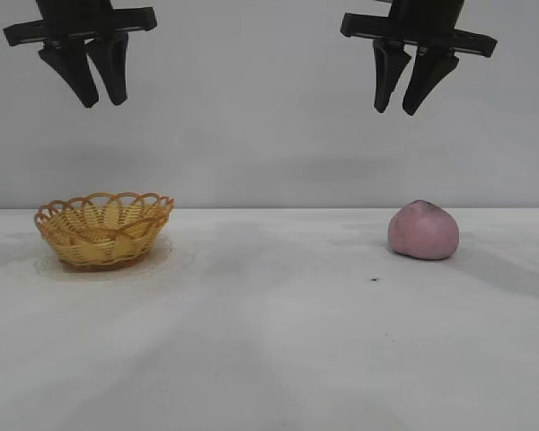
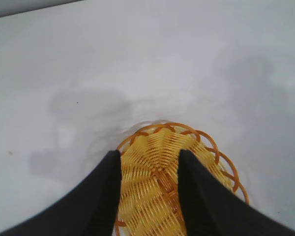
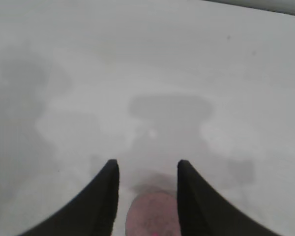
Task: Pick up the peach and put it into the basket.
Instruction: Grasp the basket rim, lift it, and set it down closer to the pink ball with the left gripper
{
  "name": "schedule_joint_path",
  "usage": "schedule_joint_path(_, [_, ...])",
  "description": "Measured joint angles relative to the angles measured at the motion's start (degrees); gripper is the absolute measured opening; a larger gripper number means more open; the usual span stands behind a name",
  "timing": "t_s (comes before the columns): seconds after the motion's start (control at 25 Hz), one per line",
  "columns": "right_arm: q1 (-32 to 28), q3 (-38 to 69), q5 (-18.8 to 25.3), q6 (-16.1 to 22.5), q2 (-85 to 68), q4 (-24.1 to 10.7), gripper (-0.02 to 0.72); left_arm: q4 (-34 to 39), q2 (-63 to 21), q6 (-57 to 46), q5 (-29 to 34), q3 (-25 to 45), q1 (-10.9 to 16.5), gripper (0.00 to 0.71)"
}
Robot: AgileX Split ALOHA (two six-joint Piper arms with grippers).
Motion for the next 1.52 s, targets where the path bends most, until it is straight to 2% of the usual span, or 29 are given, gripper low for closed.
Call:
schedule_joint_path(0.28, [0.0,0.0,0.0,0.0,0.0,0.0,0.281,0.09,0.0,0.4,0.38,0.0,0.0,0.23])
schedule_joint_path(0.48, [0.0,0.0,0.0,0.0,0.0,0.0,0.281,2.28,2.37,5.94,4.38,-0.13,0.0,0.23])
schedule_joint_path(0.6, [0.0,0.0,0.0,0.0,0.0,0.0,0.281,1.85,5.1,8.78,4.33,-0.13,0.0,0.23])
schedule_joint_path(1.0, [0.0,0.0,0.0,-0.68,0.0,0.0,0.281,1.64,10.15,15.16,-2.19,-0.13,0.32,0.23])
schedule_joint_path(1.24, [0.0,0.0,0.0,-1.06,0.0,0.23,0.281,1.6,10.46,20.11,-5.1,-0.13,2.09,0.23])
schedule_joint_path(1.4, [0.0,0.0,0.0,-1.29,0.0,0.72,0.281,-3.5,11.5,23.89,-5.34,-0.13,3.53,0.23])
schedule_joint_path(1.52, [0.0,0.0,0.0,-1.29,0.0,0.96,0.281,-7.06,13.84,26.93,-3.17,-0.13,3.93,0.23])
